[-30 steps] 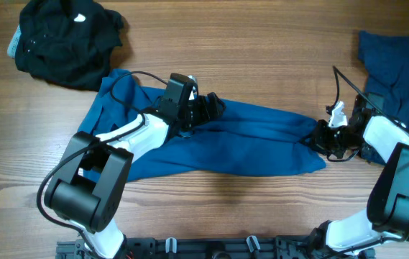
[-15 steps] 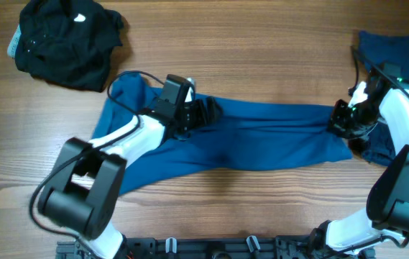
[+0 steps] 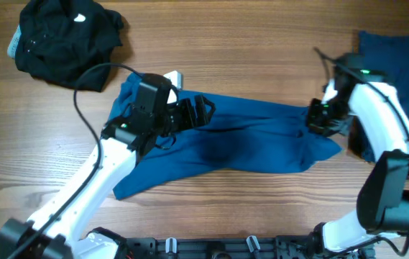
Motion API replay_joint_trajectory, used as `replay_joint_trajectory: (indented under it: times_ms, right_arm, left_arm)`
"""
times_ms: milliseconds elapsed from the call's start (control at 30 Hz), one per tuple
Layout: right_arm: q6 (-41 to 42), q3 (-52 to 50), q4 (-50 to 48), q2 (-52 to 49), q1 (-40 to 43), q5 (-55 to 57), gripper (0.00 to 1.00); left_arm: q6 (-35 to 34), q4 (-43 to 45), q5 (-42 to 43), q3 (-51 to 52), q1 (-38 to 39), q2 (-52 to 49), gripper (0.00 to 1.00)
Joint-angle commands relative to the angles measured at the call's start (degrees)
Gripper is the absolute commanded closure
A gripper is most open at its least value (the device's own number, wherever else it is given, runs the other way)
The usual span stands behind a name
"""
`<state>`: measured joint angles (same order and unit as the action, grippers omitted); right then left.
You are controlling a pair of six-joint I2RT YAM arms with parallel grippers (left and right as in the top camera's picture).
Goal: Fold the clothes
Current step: 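Carry the right end leftward over the shirt toward the left gripper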
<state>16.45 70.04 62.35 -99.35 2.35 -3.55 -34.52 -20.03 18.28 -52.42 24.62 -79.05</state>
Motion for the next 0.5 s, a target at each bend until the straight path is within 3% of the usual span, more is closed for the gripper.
replay_joint_trajectory:
  times_ms: [0, 467]
  right_arm:
    - [6.54, 1.01, 0.17, 1.49, -7.85, 1.88, 0.96]
    - [24.15, 1.01, -5.31, 1.42, -28.41, 2.51, 0.93]
  left_arm:
    - [1.53, -1.73, -4.48, 0.31, -0.15, 2.80, 0.00]
    - [1.53, -2.36, -4.92, 0.31, -0.15, 3.08, 0.00]
